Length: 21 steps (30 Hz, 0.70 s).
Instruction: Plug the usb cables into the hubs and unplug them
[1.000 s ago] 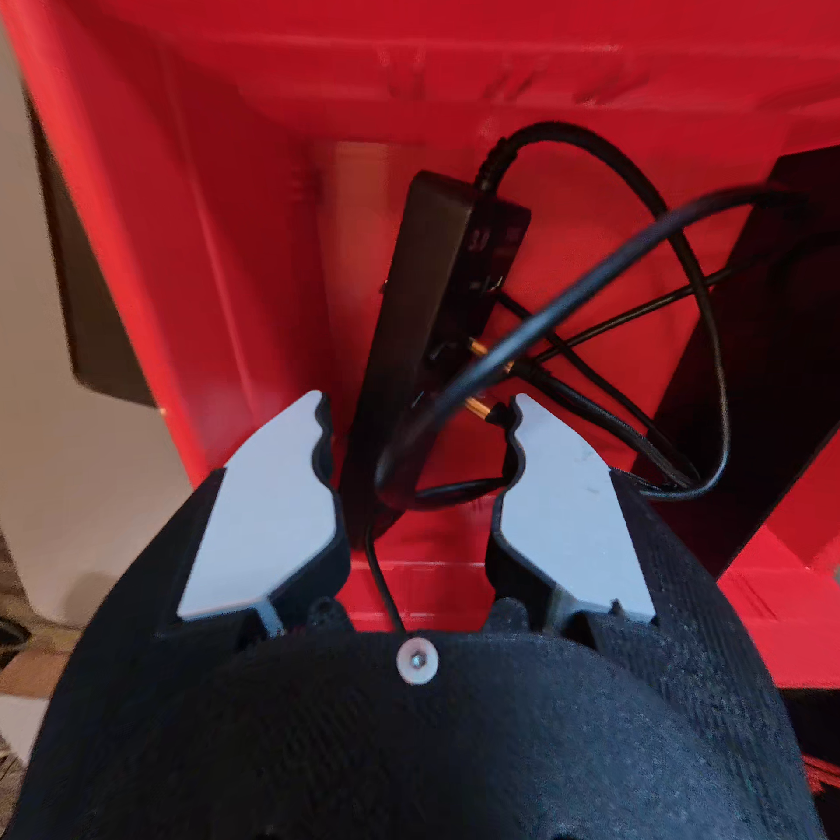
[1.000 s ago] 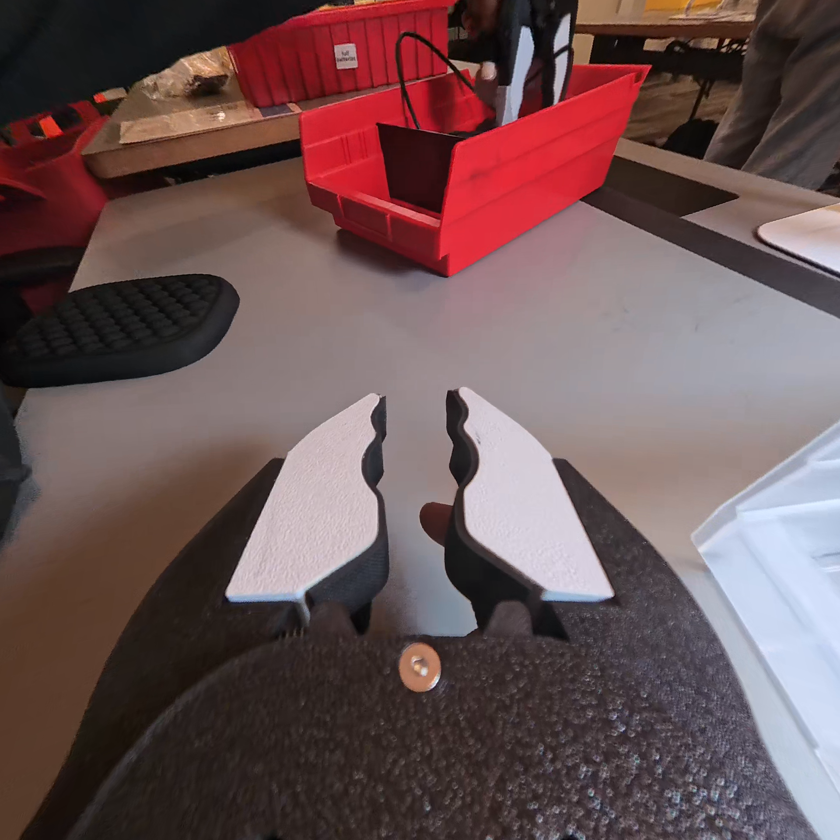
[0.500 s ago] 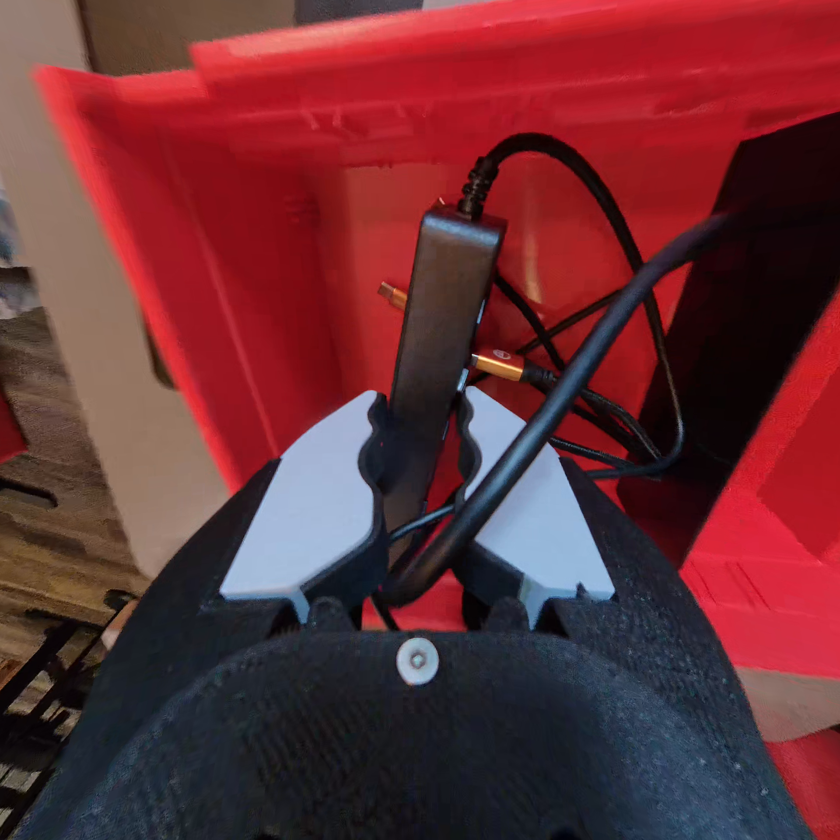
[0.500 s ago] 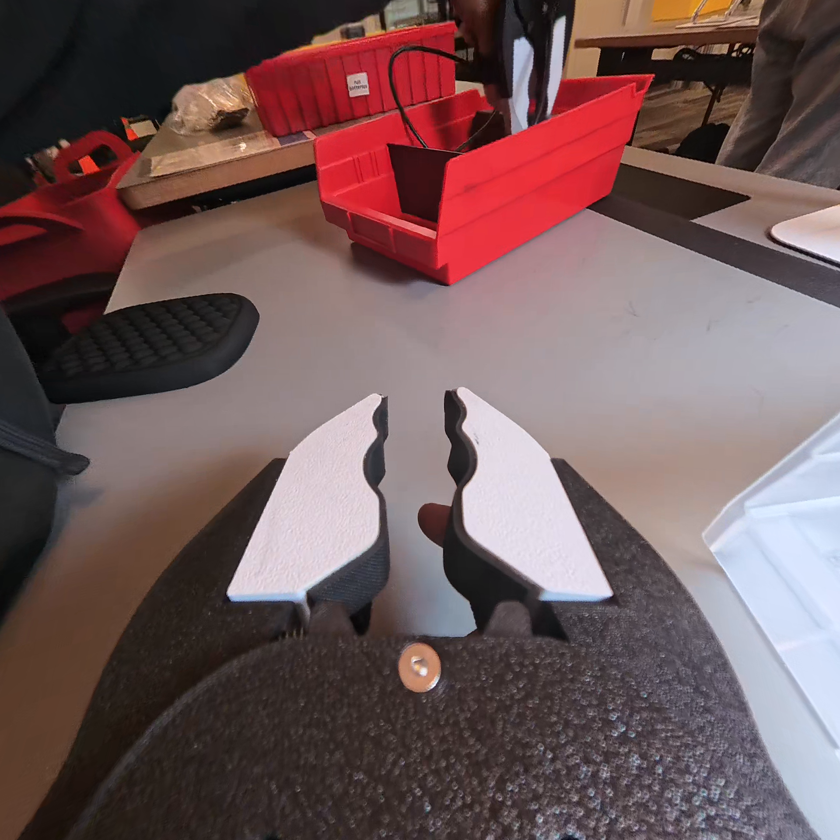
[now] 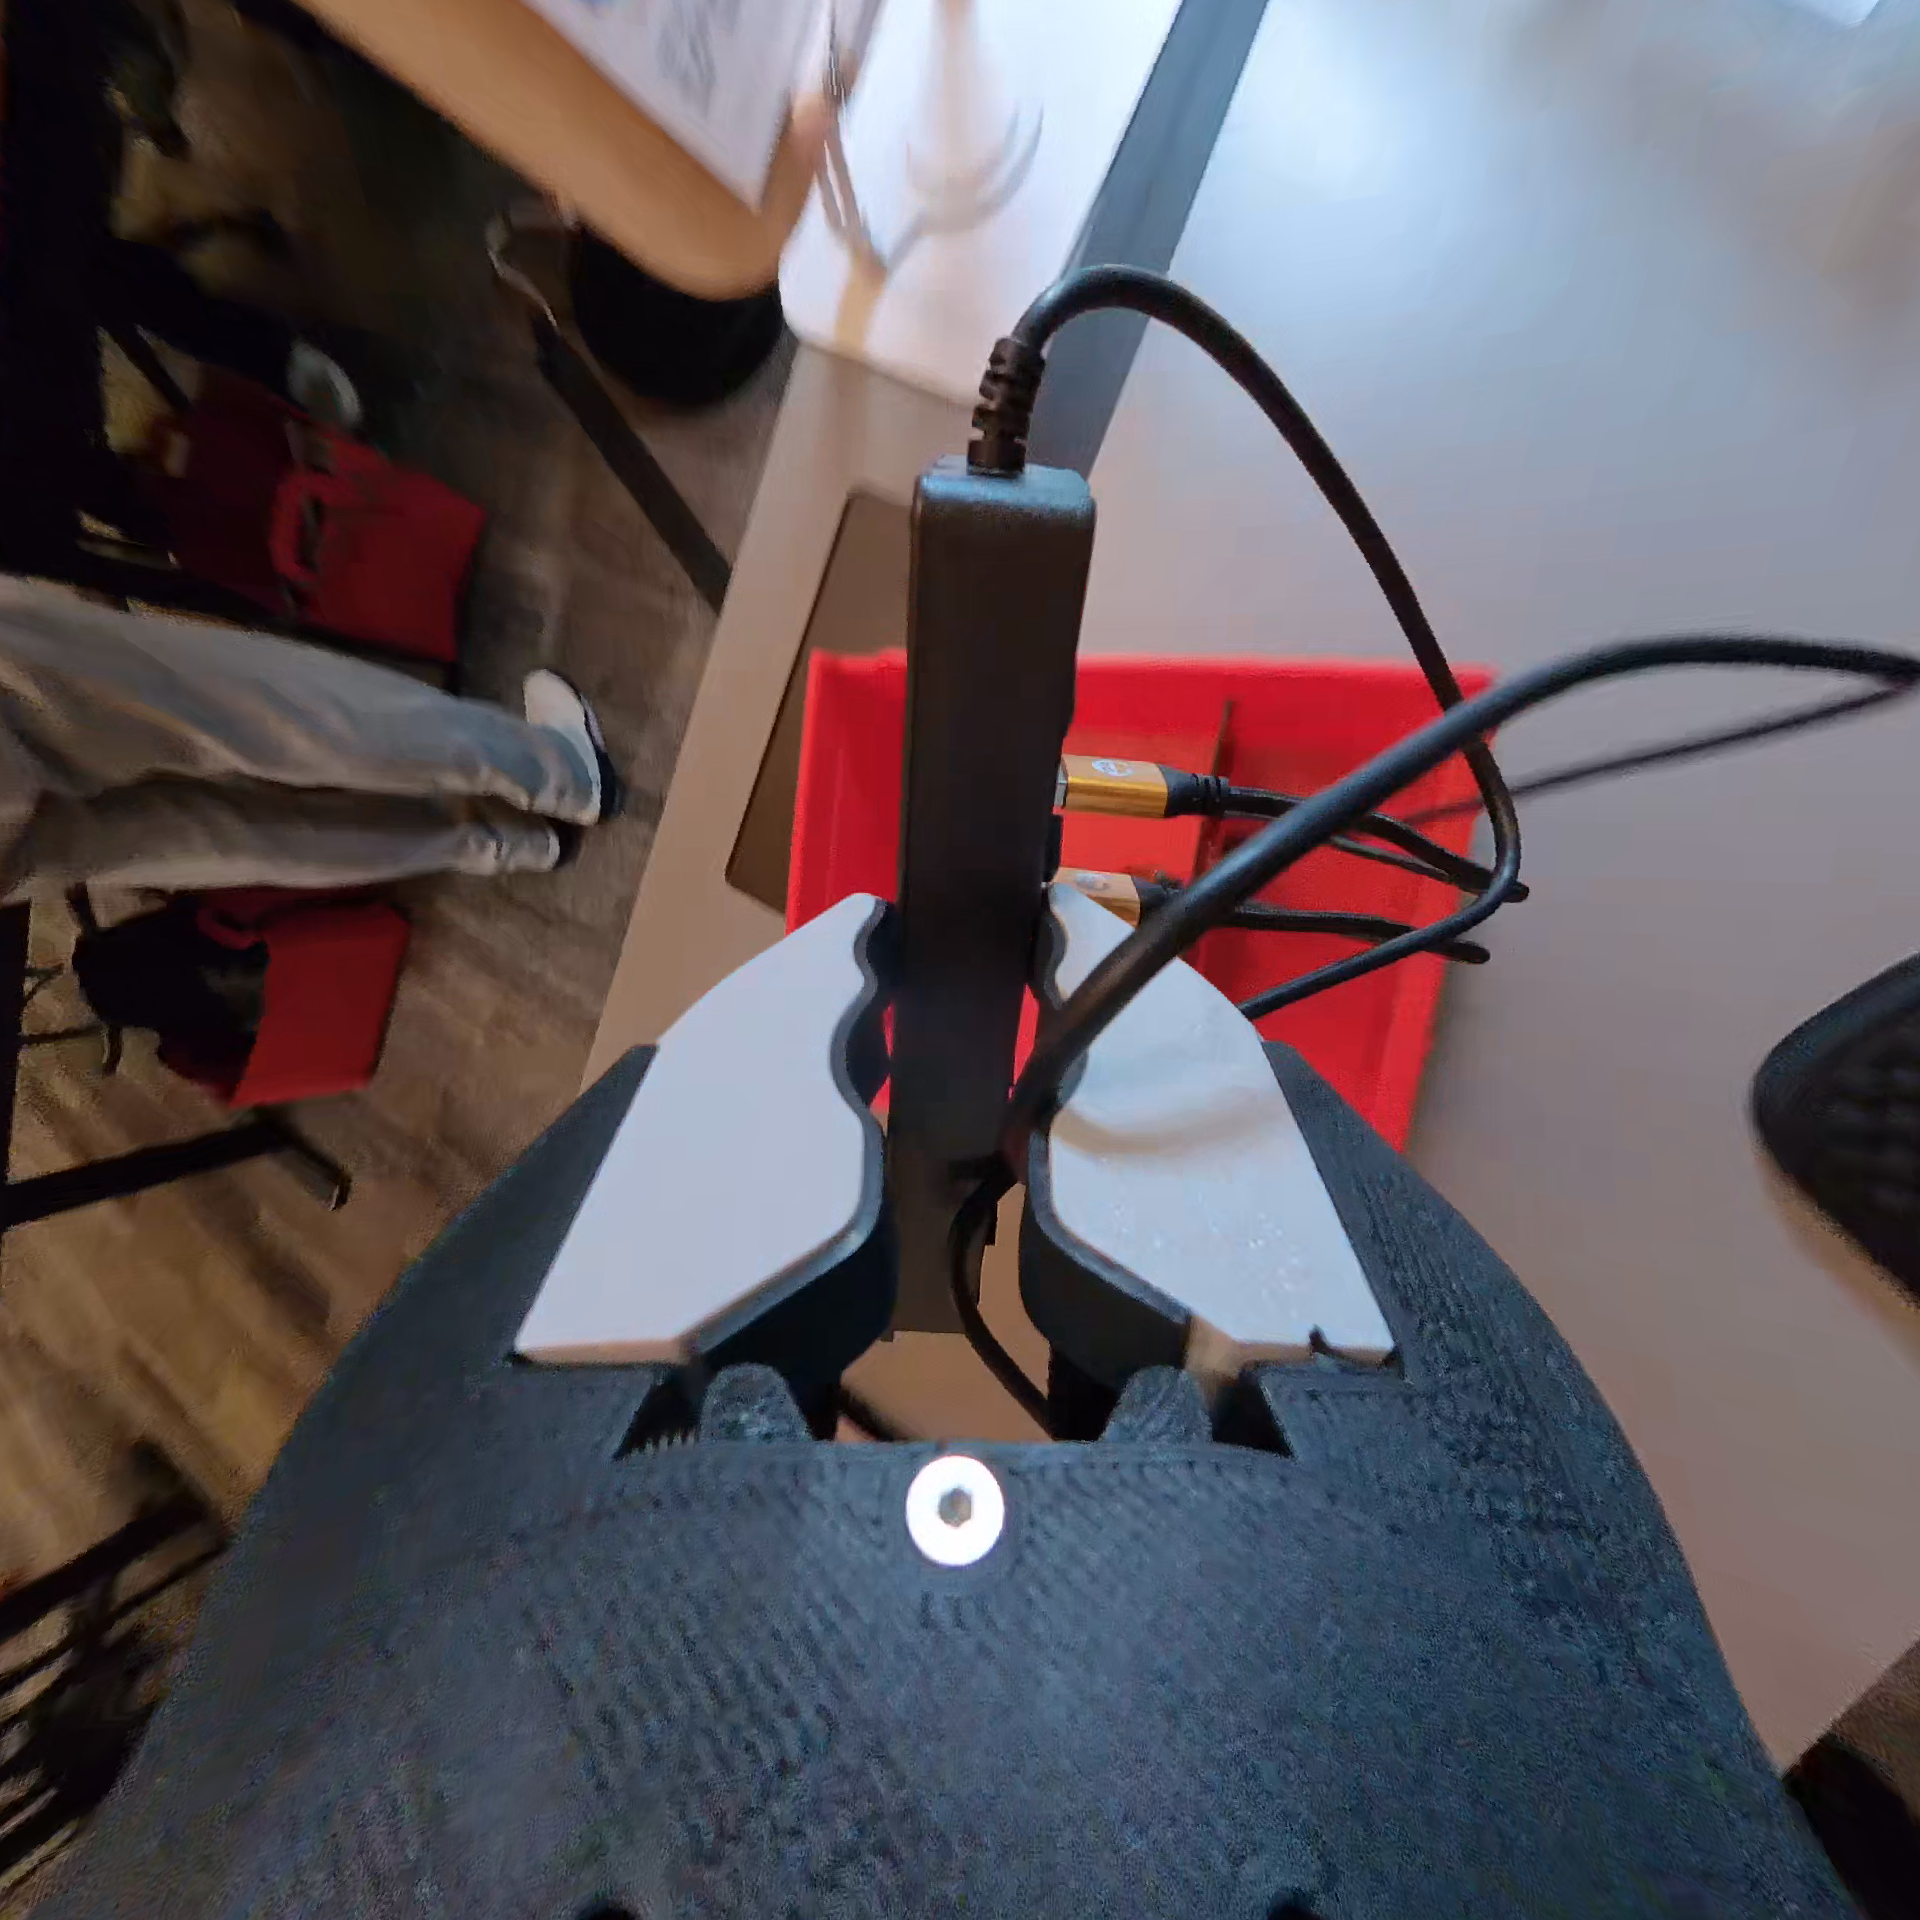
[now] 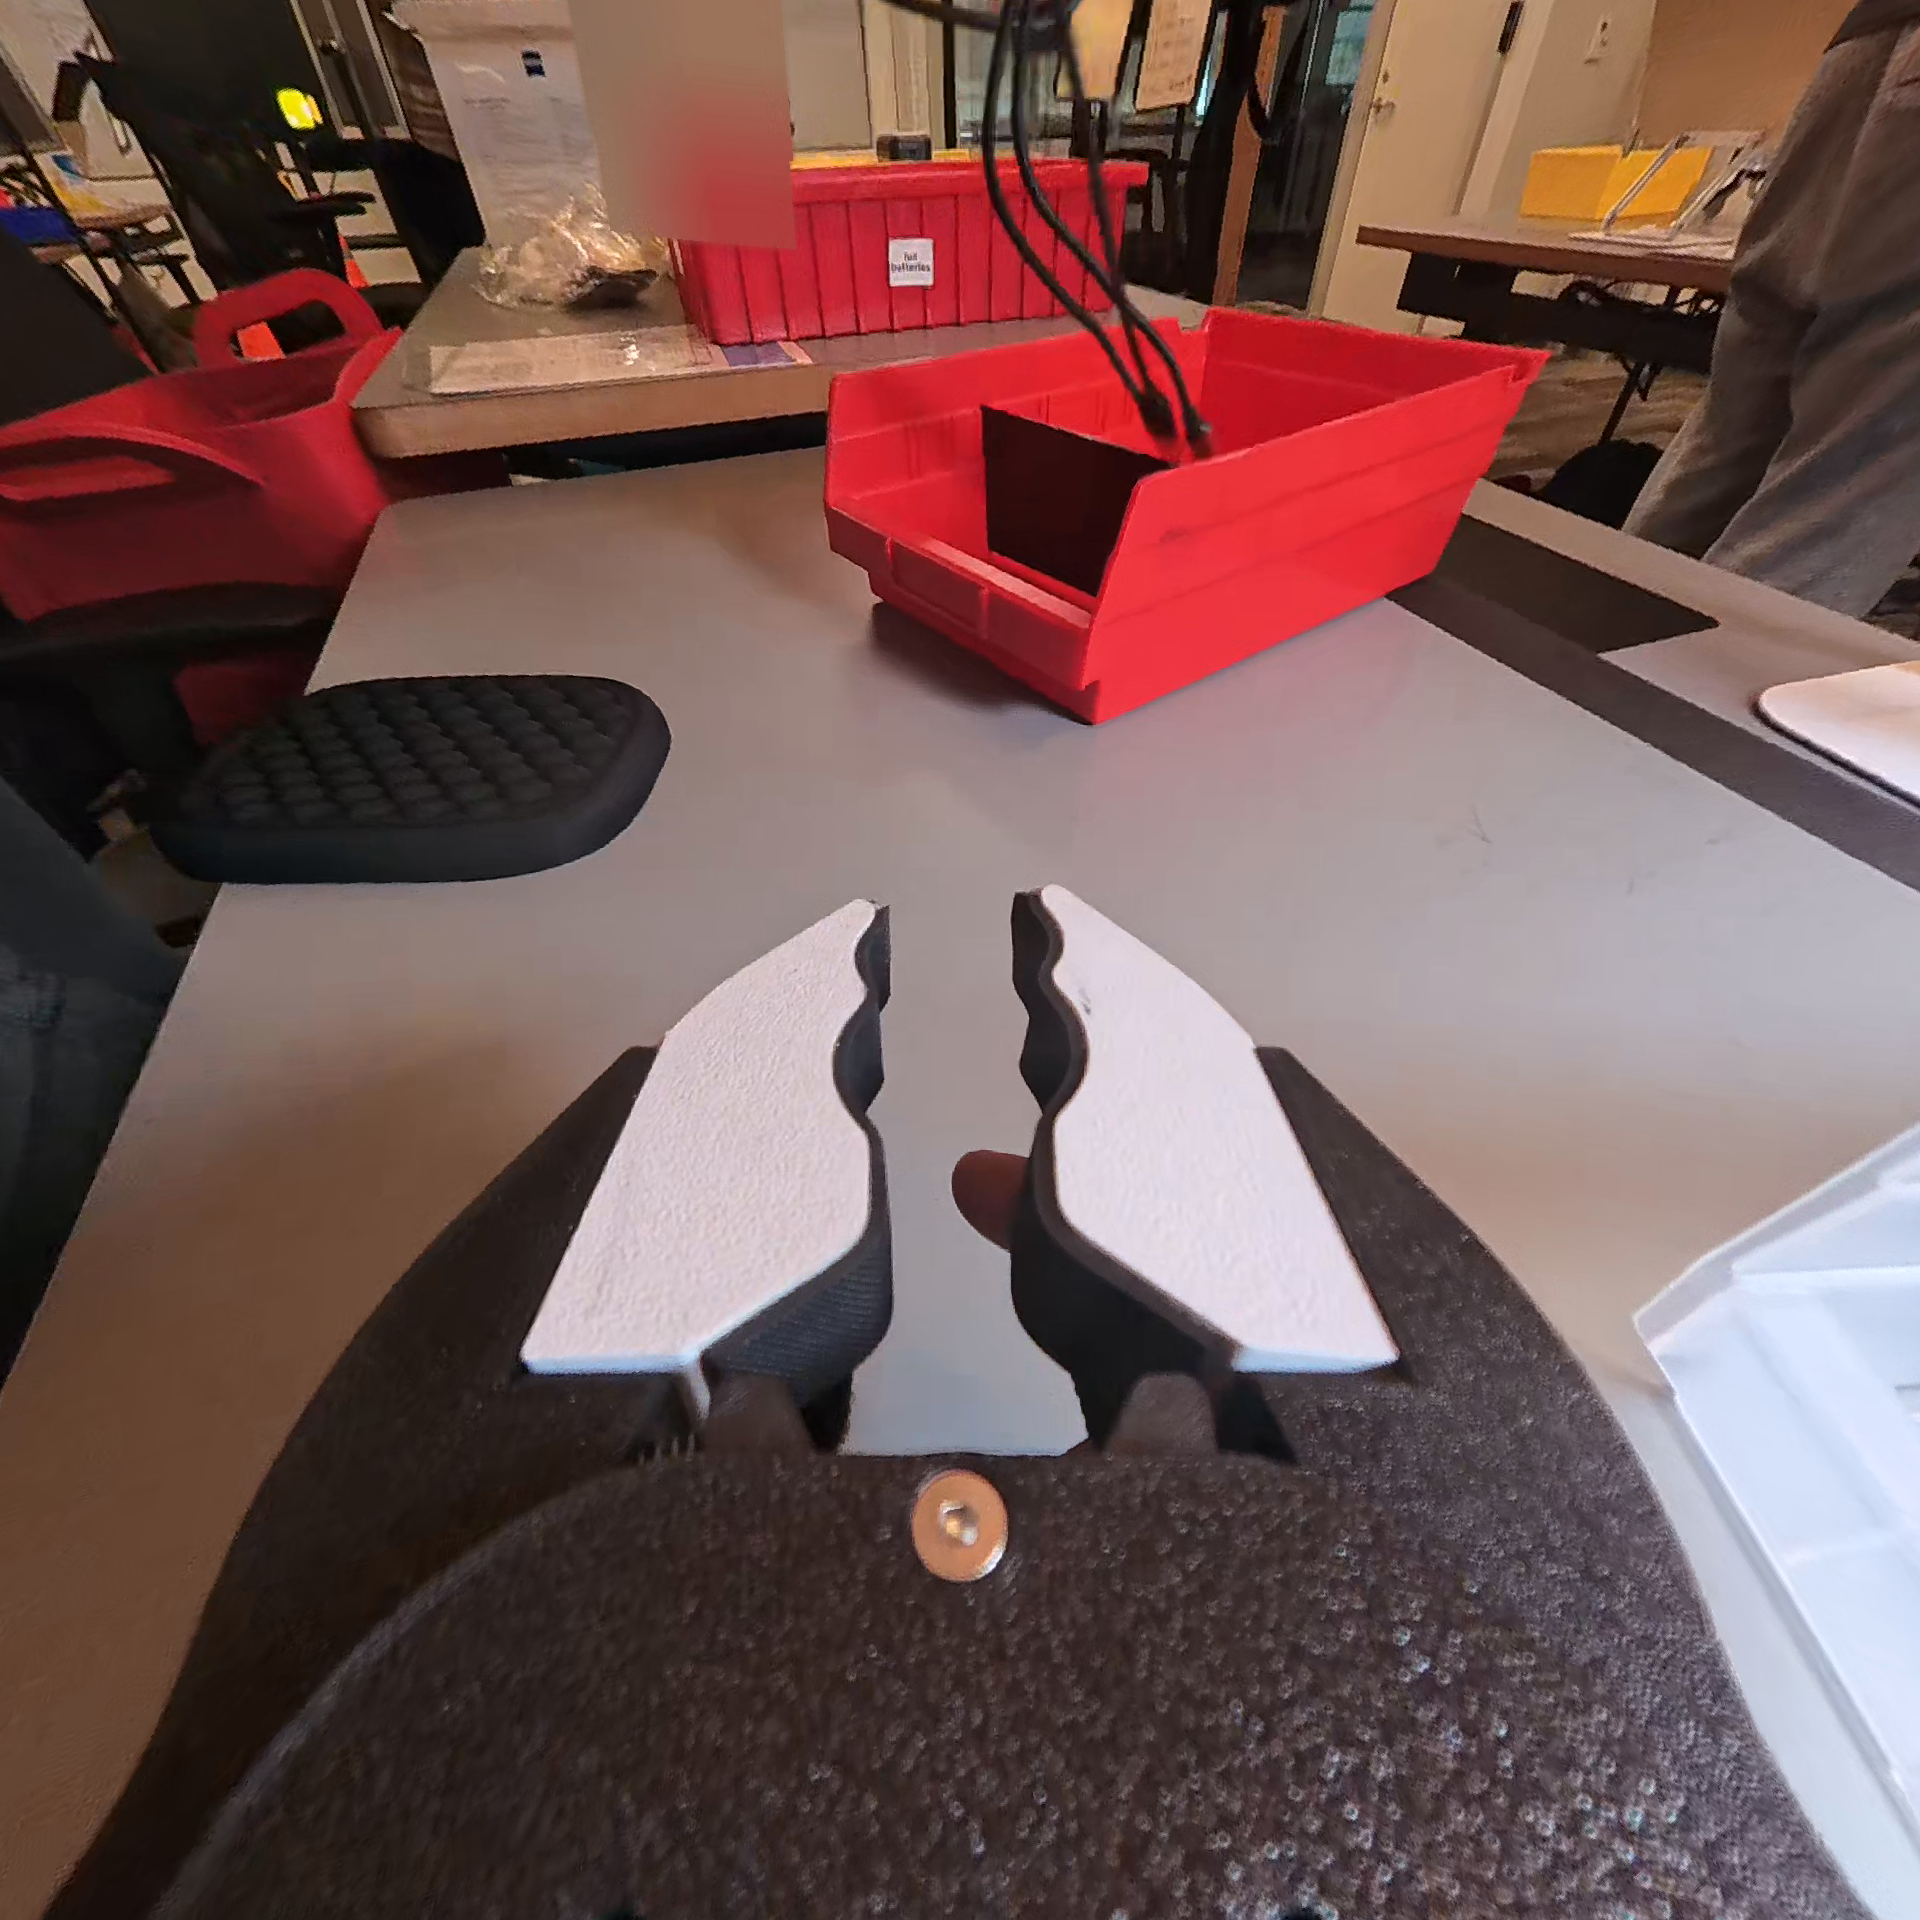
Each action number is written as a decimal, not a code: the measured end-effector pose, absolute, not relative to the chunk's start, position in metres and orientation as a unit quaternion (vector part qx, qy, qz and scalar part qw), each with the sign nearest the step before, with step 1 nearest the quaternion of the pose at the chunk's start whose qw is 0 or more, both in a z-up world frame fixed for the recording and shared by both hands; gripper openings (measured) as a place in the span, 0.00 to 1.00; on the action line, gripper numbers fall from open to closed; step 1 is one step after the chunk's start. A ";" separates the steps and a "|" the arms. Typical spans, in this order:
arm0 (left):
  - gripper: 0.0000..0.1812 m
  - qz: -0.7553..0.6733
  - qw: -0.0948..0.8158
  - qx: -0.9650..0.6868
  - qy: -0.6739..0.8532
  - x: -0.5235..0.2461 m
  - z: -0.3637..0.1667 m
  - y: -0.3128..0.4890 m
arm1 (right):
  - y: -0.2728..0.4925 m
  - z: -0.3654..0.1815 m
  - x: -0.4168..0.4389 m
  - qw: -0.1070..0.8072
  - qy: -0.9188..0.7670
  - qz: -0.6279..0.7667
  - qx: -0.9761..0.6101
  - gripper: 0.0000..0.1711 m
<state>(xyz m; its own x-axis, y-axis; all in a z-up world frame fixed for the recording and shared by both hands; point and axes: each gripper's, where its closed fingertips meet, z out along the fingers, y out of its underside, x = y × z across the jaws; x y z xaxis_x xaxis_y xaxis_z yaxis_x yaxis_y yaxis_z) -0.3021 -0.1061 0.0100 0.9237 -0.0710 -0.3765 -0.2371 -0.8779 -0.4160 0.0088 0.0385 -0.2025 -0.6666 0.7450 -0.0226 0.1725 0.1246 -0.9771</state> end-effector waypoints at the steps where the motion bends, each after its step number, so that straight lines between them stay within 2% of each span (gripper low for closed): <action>1: 0.14 0.174 0.267 -0.945 0.076 -0.290 0.022 -0.101 | 0.039 -0.198 0.009 0.254 -0.704 0.580 -0.322 0.13; 5: 0.14 0.163 0.402 -0.900 0.051 -0.239 0.054 -0.076 | 0.046 -0.172 0.008 0.292 -0.679 0.596 -0.315 0.13; 9: 0.14 0.085 0.533 -0.841 0.037 -0.175 0.048 -0.050 | 0.066 -0.121 0.000 0.360 -0.631 0.606 -0.323 0.14; 15: 0.14 -0.046 0.632 -0.773 -0.037 -0.109 -0.032 -0.004 | 0.078 -0.049 -0.004 0.424 -0.581 0.601 -0.349 0.16; 18: 0.14 -0.035 0.633 -0.769 -0.081 -0.102 -0.088 0.016 | 0.074 -0.029 0.003 0.459 -0.568 0.583 -0.357 0.19; 21: 0.14 0.011 0.622 -0.777 -0.101 -0.101 -0.129 0.026 | 0.062 -0.038 0.001 0.482 -0.624 0.503 -0.355 0.16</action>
